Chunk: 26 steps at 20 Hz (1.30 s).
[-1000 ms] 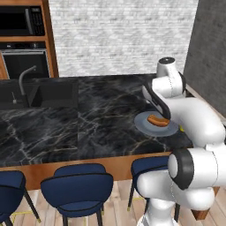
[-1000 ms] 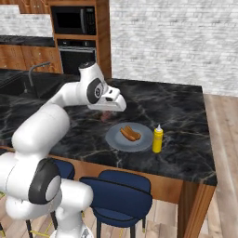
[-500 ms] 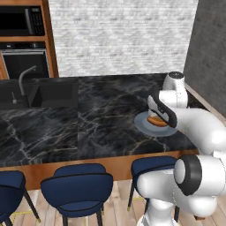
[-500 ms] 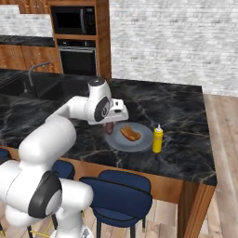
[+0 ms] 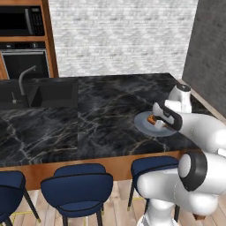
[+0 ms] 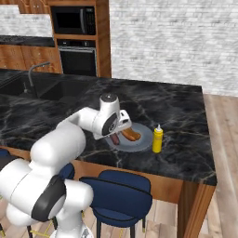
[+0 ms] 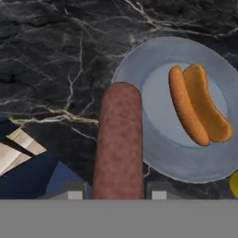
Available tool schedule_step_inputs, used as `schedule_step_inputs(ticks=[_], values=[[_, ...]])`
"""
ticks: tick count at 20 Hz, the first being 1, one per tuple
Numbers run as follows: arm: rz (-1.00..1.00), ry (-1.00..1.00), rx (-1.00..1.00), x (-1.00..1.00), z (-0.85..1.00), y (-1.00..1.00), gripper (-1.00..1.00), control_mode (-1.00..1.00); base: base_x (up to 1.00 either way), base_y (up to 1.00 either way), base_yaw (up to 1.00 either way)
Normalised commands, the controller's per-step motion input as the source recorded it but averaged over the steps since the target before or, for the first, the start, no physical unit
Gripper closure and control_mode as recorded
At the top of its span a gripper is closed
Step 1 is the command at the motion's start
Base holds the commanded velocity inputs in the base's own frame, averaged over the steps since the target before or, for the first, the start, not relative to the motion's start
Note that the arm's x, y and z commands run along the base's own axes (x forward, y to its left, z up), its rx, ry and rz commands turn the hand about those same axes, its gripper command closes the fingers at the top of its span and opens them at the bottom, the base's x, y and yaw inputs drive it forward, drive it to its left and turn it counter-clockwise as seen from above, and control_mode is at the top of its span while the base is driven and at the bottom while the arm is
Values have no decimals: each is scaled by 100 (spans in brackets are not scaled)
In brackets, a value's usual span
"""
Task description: Move the hot dog bun to the plate on the dining table and place the condiment next to that plate. Then navigate to the fridge and take the sausage and place it on the plate as well.
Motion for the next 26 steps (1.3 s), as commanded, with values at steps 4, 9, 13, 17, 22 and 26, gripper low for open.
schedule_step_inputs(ticks=[4, 9, 13, 17, 22, 26], values=[[9, 6, -3, 22, -31, 0, 100, -100, 0, 0, 0], [3, 12, 0, 33, -20, 0, 100, -100, 0, 0, 0], [3, 10, 0, 40, -13, -1, 100, -100, 0, 0, 0], [4, 8, 0, 45, -14, -4, 100, -100, 0, 0, 0], [2, 3, 0, 33, -31, -1, 100, -100, 0, 0, 0], [1, 0, 0, 31, -34, -6, 100, -100, 0, 0, 0]])
